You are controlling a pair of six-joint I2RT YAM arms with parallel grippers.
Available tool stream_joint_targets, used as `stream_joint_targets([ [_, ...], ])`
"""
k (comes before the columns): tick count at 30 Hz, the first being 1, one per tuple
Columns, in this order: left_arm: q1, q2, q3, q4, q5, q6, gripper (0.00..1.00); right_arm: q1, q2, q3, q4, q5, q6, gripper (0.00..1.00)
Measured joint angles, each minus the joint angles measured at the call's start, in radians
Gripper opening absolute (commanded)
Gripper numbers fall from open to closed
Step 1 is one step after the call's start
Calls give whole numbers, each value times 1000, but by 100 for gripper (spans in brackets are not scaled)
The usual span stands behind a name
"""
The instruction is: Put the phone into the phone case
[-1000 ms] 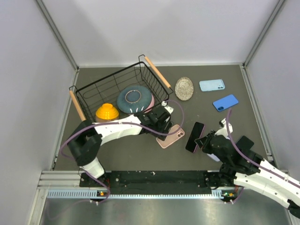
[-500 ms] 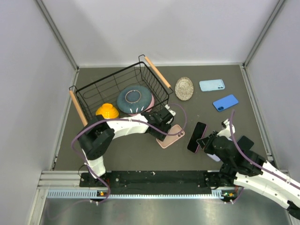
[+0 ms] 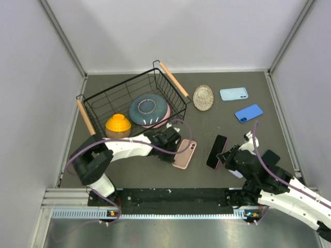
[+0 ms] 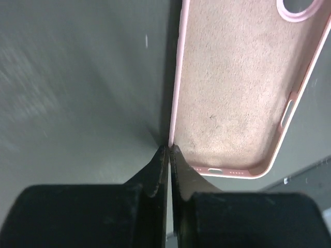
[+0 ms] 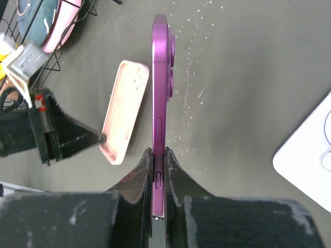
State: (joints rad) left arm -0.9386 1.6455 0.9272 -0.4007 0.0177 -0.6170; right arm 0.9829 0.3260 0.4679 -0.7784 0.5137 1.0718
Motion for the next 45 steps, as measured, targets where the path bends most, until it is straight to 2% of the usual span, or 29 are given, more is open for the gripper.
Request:
stream_joint_targets([
  [1,-2,-22,-26,5,18,-29,14,0,4,0,1,-2,-3,0],
  [3,-21,-74,-85,5,48,-97,27,0,13,0,2,-11,-10,0],
  [6,-52,-144,-128,0,82,-170,55,0,27,0,11,-27,-23,0],
  [9,-62,-214,-133,-2,98,-209,59,0,40,0,32,-43,-33,0],
  [12,-56,-256,-125,-7,81,-219,50,0,64,-2,73,-63,-42,0],
  [15,-25,-242,-99,-24,92,-201,25,0,105,-18,154,-93,-40,0],
  [16,-9,-232,-89,-30,99,-189,6,0,128,-29,187,-109,-39,0],
  [17,0,-227,-83,-33,97,-183,0,0,149,-37,211,-122,-34,0],
  [22,28,-218,-58,-53,66,-129,0,0,292,-64,308,-185,37,0],
  [31,44,-122,-55,-66,30,-87,0,0,411,-90,461,-263,154,0],
  [38,44,-121,-122,19,107,-97,0,0,501,-90,512,-307,188,0],
  [45,35,-122,-198,128,188,-152,0,-59,617,-88,578,-415,125,0],
])
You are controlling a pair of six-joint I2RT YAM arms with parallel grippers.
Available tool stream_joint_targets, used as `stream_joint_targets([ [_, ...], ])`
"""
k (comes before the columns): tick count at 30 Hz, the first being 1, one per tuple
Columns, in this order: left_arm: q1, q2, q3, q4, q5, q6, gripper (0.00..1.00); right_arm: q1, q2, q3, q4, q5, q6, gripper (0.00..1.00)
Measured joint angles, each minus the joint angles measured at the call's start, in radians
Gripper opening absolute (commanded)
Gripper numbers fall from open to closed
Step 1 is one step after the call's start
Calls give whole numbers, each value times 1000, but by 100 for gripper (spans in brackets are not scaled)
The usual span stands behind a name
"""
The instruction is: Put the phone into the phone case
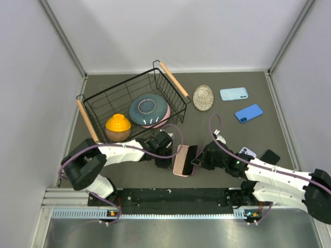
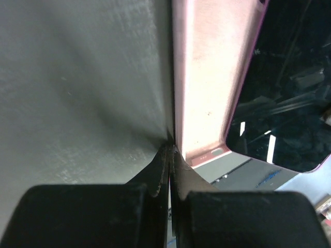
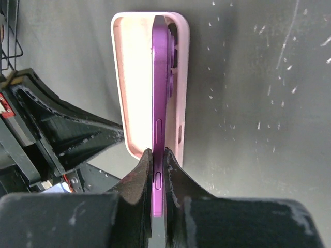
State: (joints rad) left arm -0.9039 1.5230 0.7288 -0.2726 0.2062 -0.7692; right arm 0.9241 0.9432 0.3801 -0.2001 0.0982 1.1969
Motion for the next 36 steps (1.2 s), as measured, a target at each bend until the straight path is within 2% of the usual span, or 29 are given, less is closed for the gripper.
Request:
stream_joint_targets([
  [12,-40,-42,-42,27,-22,-44,0,-129,125,0,150,-245,-128,0],
  [17,-38,-41,-6,-42,-80,-34,0,-135,146,9,163,-333,-227,0],
  [26,-34,-40,100,-118,-173,2,0,-135,179,54,153,-404,-315,0],
  [32,-33,-26,101,-132,-203,4,0,-135,187,51,165,-409,-298,0],
  [36,-33,-26,68,-87,-179,-11,0,-136,193,19,218,-417,-268,0],
])
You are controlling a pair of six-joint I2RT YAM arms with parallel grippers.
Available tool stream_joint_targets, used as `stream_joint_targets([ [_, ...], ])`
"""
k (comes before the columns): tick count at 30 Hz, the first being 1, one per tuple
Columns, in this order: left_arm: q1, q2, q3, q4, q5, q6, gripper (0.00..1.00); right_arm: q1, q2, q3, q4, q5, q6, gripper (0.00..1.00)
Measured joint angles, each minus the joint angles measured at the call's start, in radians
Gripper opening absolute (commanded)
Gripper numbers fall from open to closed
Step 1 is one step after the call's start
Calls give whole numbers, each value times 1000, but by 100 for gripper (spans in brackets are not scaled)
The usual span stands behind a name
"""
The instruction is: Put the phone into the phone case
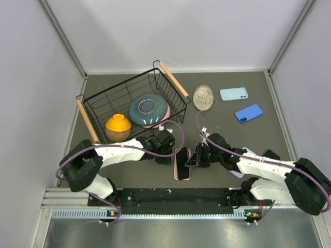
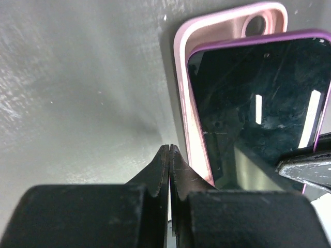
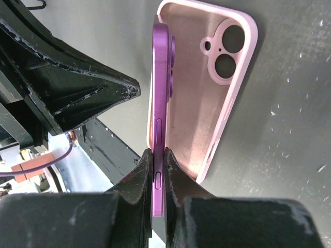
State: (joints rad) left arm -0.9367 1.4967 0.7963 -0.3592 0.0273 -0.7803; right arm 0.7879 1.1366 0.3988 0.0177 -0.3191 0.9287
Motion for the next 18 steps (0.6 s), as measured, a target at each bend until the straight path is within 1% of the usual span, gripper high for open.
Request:
stream_joint_targets([
  [6,0,0,-48,37,61,-35,0,-3,32,-18,51,-12,38,0],
  [13,0,0,-100,106,113,-83,0,-6,56,-21,79,10,61,0],
  [18,0,-5,-123,150,138,-105,0,-11,78,-52,151,-2,82,0],
])
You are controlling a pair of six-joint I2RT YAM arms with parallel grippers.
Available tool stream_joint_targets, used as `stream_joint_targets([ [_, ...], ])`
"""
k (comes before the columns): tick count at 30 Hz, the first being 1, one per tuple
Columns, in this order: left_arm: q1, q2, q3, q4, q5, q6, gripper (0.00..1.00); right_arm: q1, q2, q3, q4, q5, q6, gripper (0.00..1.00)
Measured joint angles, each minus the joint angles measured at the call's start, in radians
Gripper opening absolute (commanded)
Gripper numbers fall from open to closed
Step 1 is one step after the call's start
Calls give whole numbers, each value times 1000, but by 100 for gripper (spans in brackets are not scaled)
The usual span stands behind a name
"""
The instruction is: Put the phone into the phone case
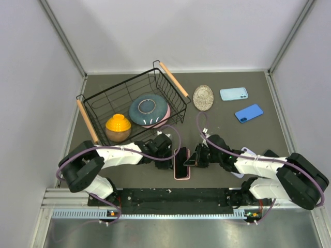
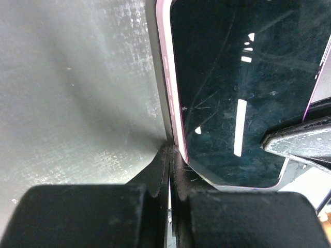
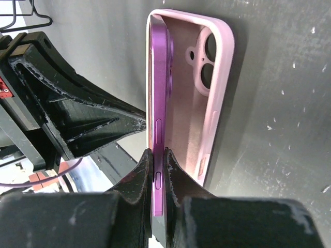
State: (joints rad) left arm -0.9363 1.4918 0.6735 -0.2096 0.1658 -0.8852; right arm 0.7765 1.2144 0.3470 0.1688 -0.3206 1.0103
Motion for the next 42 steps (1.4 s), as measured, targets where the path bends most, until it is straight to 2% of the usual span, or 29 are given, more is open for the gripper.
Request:
stream_joint_targets([
  [14,0,-10,-14,10,-2,-13,0,-16,62,-78,206,-48,56,0],
  [35,-33,-24,0,-37,-60,-6,0,-20,88,-79,227,-53,56,0],
  [42,-49,-87,37,-111,-95,2,16,-14,77,-79,214,-38,51,0],
])
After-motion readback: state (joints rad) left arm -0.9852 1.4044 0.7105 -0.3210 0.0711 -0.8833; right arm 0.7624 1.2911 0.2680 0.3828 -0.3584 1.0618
